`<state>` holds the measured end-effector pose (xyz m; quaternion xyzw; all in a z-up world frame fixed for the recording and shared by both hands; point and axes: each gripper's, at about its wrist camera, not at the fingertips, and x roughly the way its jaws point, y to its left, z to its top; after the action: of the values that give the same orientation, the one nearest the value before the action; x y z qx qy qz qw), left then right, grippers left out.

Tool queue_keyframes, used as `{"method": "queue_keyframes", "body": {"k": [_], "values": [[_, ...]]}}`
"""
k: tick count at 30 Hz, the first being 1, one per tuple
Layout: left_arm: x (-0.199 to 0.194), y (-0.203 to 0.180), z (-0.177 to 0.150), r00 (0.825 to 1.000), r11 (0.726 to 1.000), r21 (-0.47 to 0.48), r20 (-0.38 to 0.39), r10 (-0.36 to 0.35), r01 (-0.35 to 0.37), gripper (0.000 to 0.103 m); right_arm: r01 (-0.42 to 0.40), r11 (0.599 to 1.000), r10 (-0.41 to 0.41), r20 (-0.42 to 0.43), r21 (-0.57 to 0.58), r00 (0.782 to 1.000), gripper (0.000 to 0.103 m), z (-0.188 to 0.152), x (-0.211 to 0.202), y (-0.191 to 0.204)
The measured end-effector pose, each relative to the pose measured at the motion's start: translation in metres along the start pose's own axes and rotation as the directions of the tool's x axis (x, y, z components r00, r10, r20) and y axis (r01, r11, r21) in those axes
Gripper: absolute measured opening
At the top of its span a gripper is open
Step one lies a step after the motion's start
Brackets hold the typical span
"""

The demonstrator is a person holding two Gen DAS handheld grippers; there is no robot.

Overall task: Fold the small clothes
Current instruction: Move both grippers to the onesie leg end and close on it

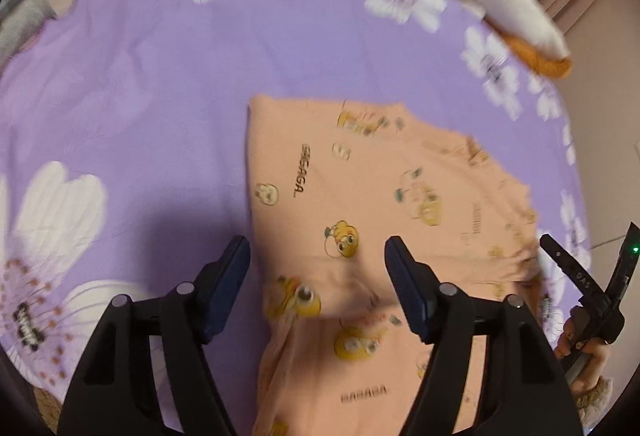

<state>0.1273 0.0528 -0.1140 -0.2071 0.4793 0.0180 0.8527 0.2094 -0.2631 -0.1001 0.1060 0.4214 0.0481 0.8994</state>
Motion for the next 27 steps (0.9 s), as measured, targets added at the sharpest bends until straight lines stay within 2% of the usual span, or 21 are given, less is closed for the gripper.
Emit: {"method": "queue_keyframes", "body": {"k": [1,4,9,14,16,22,27], "values": [[-0.012,0.002,-0.005,1.000,1.000,0.004,0.025,0.002,-0.002,0.070,-0.031,1.000,0.031,0.039,-0.003,0.999,0.058,0.000,-0.014,-0.001],[-0.036,0.009,-0.025,0.999,1.000,0.007,0.045,-0.022,0.022,0.072,-0.112,0.994,0.110,0.090,0.018,0.990,0.069,-0.005,-0.047,-0.008],[-0.047,0.025,-0.072,0.998,0.998,-0.014,0.015,-0.063,0.063,0.073,-0.221,0.974,0.216,0.103,0.038,0.971,0.071,-0.039,-0.077,-0.020],[-0.039,0.026,-0.117,0.994,0.995,-0.007,-0.041,-0.098,0.098,0.071,-0.263,0.963,0.260,0.045,0.065,0.965,0.071,-0.089,-0.081,-0.028],[-0.039,0.024,-0.127,0.993,0.994,0.004,-0.032,-0.110,0.110,0.071,-0.261,0.963,0.261,0.022,0.072,0.965,0.071,-0.108,-0.081,-0.029],[-0.040,0.023,-0.144,0.988,0.988,-0.006,-0.016,-0.153,0.153,0.071,-0.269,0.958,0.271,-0.007,0.095,0.963,0.071,-0.144,-0.086,-0.035],[-0.040,0.018,-0.154,0.986,0.986,0.028,-0.018,-0.164,0.165,0.070,-0.267,0.959,0.273,-0.052,0.097,0.961,0.069,-0.163,-0.082,-0.036]]}}
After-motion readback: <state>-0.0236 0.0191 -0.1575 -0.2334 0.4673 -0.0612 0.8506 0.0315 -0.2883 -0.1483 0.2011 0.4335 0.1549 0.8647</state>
